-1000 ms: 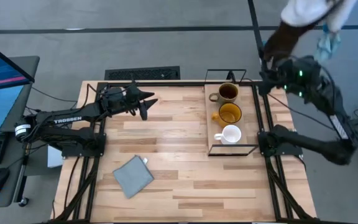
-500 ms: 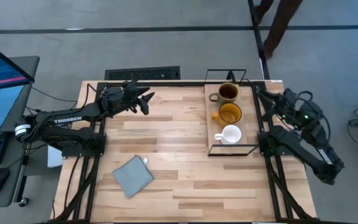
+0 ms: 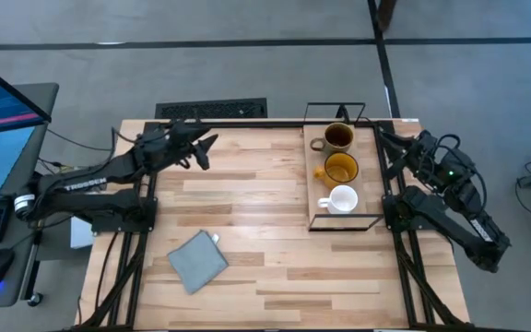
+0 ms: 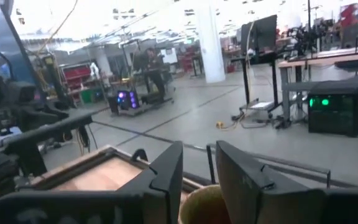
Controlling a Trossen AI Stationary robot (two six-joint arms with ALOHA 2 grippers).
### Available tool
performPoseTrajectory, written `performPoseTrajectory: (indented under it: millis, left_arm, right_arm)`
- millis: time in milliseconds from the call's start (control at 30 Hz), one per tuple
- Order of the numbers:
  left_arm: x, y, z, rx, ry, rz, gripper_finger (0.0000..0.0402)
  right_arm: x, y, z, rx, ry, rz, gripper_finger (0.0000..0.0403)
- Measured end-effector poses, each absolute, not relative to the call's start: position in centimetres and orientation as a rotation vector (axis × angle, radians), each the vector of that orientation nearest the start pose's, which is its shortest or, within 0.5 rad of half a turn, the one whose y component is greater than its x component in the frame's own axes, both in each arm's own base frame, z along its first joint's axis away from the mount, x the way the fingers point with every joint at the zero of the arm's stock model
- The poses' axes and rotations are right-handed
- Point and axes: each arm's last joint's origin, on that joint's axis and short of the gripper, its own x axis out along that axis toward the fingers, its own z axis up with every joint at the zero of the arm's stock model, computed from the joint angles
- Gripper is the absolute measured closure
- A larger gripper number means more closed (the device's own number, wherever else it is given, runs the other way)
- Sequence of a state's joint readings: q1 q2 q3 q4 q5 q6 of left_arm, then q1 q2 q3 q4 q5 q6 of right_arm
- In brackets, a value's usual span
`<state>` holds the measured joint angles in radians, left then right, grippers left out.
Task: Stack small to large cups/mugs on shelf
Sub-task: Return to Home Position
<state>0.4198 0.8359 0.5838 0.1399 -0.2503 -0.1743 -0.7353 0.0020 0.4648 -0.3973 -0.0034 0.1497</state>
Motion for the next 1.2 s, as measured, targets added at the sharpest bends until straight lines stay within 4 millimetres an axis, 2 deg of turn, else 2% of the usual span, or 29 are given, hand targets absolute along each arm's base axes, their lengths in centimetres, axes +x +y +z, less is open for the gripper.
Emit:
performPoseTrajectory:
  millis: [367,533,833,1067,1200]
  left_arm:
    - [12.5,6.3,24.8,-0.237,-0.187,0.671,0.023]
    - [11.3,5.8,22.9,-0.244,-0.181,0.674,0.023]
    - [10.6,5.6,20.2,-0.307,-0.145,0.706,0.023]
    - [10.4,5.7,19.4,-0.343,-0.102,0.784,0.023]
    - [10.3,5.6,19.2,-0.345,-0.08,0.773,0.023]
  right_arm:
    - [3.4,-3.0,27.3,0.125,-0.121,-0.729,0.0285]
    - [3.4,-3.0,27.3,0.126,-0.12,-0.729,0.0285]
    - [3.4,-3.0,27.3,0.126,-0.12,-0.729,0.0285]
    - [3.4,-3.1,26.9,0.148,-0.082,-0.733,0.0285]
    - [3.4,-3.1,27.0,0.151,-0.086,-0.732,0.0285]
